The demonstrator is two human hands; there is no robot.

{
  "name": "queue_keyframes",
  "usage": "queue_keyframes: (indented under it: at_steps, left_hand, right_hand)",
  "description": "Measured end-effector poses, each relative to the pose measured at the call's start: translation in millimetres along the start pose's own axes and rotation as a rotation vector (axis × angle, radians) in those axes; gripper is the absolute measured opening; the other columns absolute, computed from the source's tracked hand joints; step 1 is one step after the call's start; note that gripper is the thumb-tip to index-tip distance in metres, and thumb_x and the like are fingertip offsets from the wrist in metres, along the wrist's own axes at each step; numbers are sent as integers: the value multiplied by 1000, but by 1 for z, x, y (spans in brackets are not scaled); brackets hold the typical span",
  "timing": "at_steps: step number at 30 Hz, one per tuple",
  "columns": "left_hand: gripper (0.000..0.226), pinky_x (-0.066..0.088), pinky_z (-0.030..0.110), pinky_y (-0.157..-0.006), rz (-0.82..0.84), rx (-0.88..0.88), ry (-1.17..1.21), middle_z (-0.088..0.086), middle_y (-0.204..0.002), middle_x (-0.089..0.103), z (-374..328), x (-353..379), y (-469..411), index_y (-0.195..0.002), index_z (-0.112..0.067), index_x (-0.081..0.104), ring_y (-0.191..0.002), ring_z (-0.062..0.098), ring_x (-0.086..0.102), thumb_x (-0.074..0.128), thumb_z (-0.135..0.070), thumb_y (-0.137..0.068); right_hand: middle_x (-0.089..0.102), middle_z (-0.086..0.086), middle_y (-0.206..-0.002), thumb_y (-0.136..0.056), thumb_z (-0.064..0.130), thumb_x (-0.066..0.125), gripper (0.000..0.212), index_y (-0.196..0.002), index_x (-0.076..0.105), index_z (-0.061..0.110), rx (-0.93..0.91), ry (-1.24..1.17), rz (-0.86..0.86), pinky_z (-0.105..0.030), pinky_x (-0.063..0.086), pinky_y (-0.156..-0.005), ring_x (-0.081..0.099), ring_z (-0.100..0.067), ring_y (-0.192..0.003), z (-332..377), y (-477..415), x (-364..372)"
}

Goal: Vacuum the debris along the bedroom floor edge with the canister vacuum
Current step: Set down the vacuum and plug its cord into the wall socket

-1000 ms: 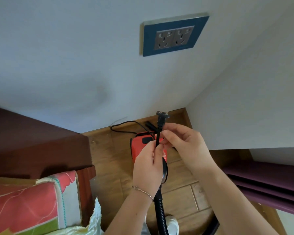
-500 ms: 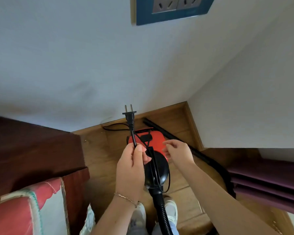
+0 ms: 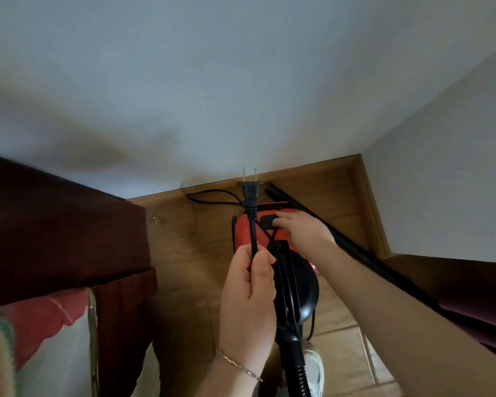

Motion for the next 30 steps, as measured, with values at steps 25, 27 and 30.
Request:
queue_keyframes:
  at_steps: [25, 27, 30]
  left_hand:
    - [24, 31, 26, -52, -27, 46, -181, -13, -53, 44, -10, 23, 8, -71, -28, 52, -50, 7, 38, 38, -36, -88]
    - [28, 32, 27, -52, -34, 66, -199, -13, -53, 45, -21, 20, 7, -72, -29, 52, -49, 7, 38, 36, -35, -94]
    - [25, 32, 23, -48, -39, 67, -248, -13, -51, 46, -27, 18, 7, -74, -29, 53, -45, 3, 38, 37, -31, -94]
  right_hand:
    - [52, -3, -52, -43, -9, 81, 33, -69, 70, 9, -133, 50, -615, -26, 43, -50, 52, -22, -50, 7, 95, -76]
    - [51, -3, -52, -49, -10, 80, 30, -70, 69, 7, -123, 2, -670, -27, 42, -51, 51, -22, -50, 9, 104, -90]
    - [53, -4, -54, -55, -8, 80, 28, -78, 70, 5, -159, -70, -723, -27, 41, -51, 51, -23, -50, 21, 115, -97]
Point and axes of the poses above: each hand's wrist, its own y-axis away from the middle knuckle, its own x-axis out of the palm, z = x × y, the point moved 9 cm from there along -y, towards the middle knuckle
